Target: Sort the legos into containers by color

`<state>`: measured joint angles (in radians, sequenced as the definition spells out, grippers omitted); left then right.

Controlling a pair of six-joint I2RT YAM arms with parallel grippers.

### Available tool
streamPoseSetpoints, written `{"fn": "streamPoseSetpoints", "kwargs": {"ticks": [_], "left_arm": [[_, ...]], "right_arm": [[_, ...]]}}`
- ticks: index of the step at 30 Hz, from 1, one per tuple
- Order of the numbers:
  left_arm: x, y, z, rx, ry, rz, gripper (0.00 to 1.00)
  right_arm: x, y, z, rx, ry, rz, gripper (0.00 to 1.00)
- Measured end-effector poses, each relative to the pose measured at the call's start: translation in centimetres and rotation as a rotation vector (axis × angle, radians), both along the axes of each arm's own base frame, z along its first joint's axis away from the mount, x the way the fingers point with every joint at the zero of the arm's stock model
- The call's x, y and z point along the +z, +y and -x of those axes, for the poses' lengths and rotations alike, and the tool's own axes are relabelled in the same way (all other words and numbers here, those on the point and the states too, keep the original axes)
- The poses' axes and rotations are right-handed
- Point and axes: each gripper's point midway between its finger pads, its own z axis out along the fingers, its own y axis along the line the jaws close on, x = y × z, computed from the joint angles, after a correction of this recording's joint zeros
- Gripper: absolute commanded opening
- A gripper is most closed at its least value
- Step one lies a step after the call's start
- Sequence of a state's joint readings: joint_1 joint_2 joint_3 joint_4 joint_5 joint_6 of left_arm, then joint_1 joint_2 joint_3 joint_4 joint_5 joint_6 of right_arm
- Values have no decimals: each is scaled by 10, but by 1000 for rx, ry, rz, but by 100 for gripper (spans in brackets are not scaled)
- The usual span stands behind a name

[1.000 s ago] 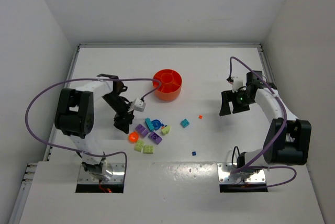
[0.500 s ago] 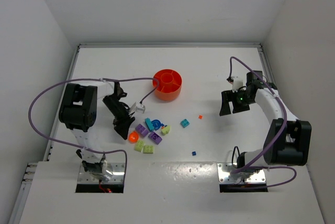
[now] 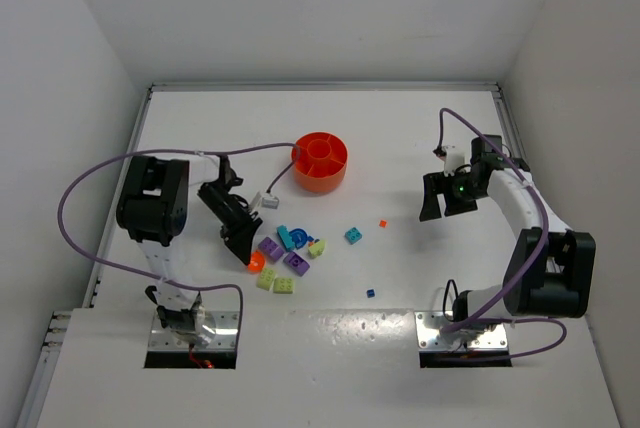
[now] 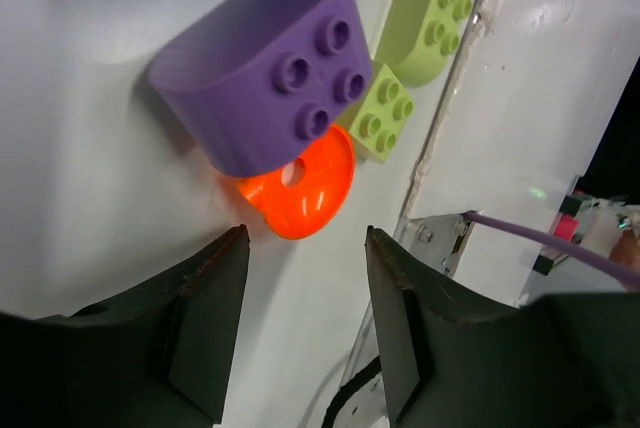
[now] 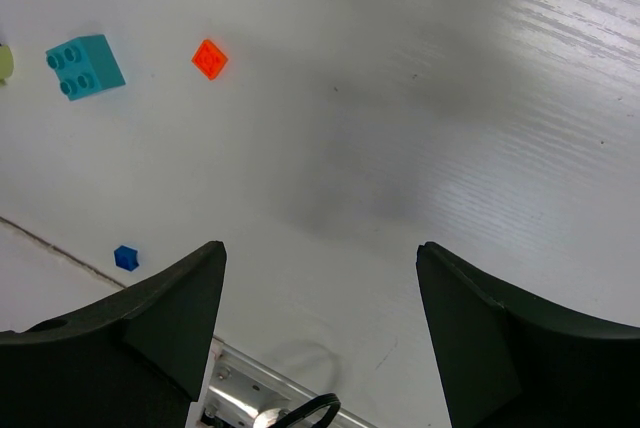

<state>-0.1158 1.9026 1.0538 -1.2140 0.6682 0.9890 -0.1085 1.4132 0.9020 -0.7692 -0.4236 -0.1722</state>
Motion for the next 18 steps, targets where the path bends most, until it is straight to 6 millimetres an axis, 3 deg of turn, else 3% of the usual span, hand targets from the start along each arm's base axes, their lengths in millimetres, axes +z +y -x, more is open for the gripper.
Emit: {"fn": "streamPoseSetpoints", "kwargs": {"ticks": [10,18], "left_arm": [[-8,-3,-5,76,55,-42,49],[-13,-4,-6,114,90,-72,35]], "right_arm": [[3,0,-1,0,-14,2,77],[3,0,-1,0,-14,2,77]]}}
